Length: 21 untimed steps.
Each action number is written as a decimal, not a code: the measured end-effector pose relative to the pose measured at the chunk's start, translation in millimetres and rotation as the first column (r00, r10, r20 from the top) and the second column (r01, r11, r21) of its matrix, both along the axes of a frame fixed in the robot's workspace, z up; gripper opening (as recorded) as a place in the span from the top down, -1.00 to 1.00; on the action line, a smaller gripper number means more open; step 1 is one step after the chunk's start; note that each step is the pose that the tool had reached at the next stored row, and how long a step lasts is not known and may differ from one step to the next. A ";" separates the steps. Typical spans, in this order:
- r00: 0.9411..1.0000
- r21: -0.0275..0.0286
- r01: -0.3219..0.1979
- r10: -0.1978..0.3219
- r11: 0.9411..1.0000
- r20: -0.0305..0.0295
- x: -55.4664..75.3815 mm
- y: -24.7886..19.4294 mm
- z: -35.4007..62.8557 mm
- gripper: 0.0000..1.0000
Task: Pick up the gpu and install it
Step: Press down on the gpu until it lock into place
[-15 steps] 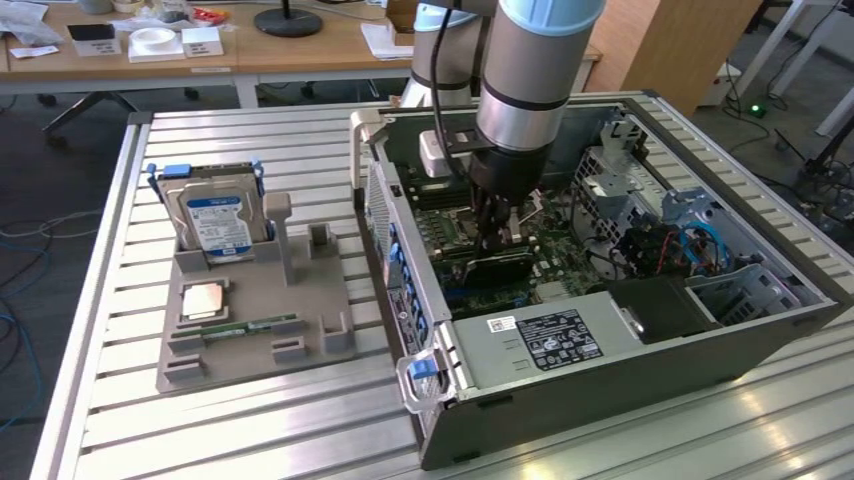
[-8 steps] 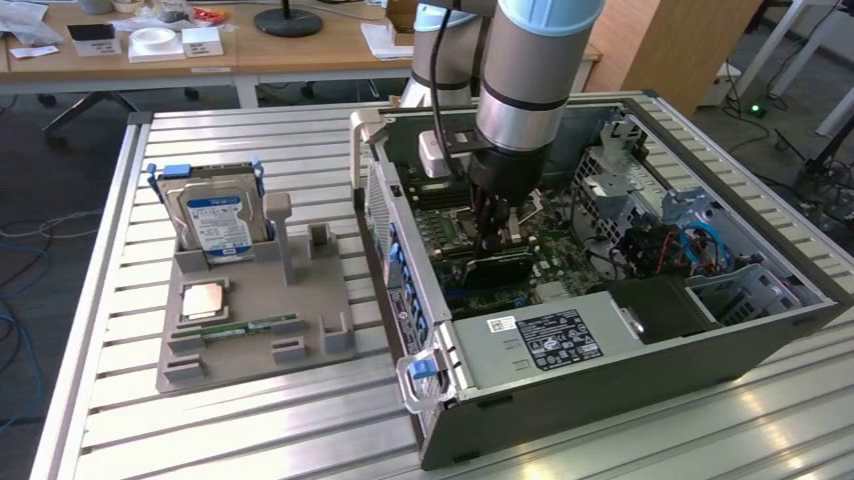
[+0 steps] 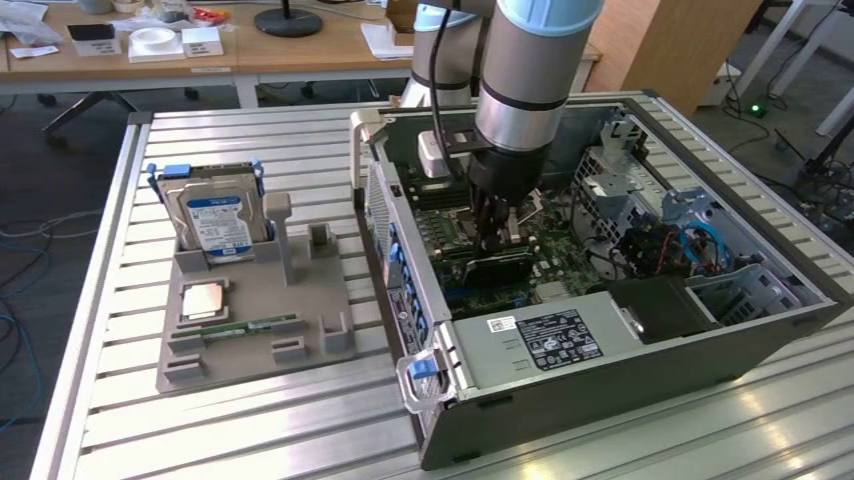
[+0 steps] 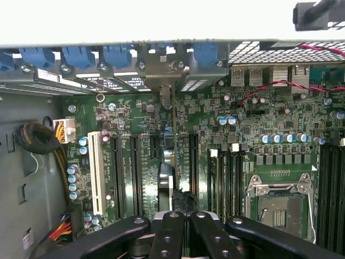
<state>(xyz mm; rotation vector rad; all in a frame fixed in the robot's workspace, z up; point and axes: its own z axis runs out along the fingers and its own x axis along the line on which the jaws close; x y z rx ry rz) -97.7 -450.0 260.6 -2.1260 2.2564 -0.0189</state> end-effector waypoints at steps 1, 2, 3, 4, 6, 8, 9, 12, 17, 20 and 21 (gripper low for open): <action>1.000 0.000 0.000 0.000 1.000 0.000 0.0 0.0 0.0 0.79; 1.000 0.000 0.000 0.000 1.000 0.000 0.0 0.0 0.0 0.79; 1.000 0.001 0.000 0.000 1.000 0.000 0.0 0.0 0.4 0.79; 1.000 0.002 0.000 0.000 1.000 0.001 0.0 0.2 1.2 0.79; 1.000 0.001 0.000 0.000 1.000 0.000 -0.1 0.1 5.5 0.79; 1.000 0.000 0.000 0.000 1.000 0.000 -0.1 0.0 10.7 0.79; 1.000 0.000 0.000 0.000 1.000 0.000 0.0 0.0 13.5 0.79; 1.000 0.000 0.000 0.000 1.000 0.000 0.0 0.0 21.1 0.79; 1.000 0.000 0.000 0.000 1.000 0.000 0.0 0.0 36.7 0.79; 1.000 0.000 0.000 0.000 1.000 0.000 0.0 0.0 46.0 0.79; 1.000 0.000 0.000 0.000 1.000 0.000 0.0 0.1 48.6 0.79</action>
